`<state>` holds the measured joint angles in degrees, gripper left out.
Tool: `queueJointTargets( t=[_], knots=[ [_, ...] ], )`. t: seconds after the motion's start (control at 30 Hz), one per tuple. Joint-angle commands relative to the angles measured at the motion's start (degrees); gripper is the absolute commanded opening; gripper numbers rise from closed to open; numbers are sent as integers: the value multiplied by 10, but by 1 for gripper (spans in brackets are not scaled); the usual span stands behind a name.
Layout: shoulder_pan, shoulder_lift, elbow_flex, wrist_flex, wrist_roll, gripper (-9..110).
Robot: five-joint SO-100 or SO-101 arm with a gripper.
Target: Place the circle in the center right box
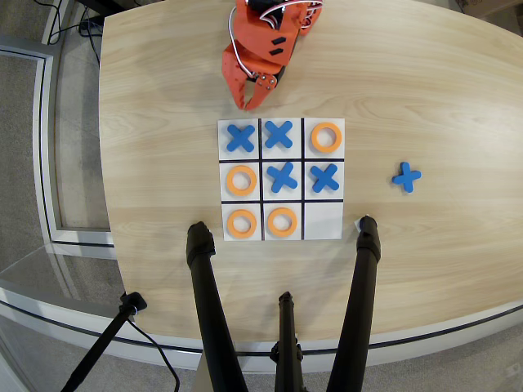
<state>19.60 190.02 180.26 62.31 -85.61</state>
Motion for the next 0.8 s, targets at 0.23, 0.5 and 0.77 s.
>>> queueJointTargets(
  t=[0.23,0.5,0.77],
  knots=[
    [163,44,33,124,-23,0],
    [420,44,33,124,-86,0],
    [647,44,33,123,-80,0]
  ],
)
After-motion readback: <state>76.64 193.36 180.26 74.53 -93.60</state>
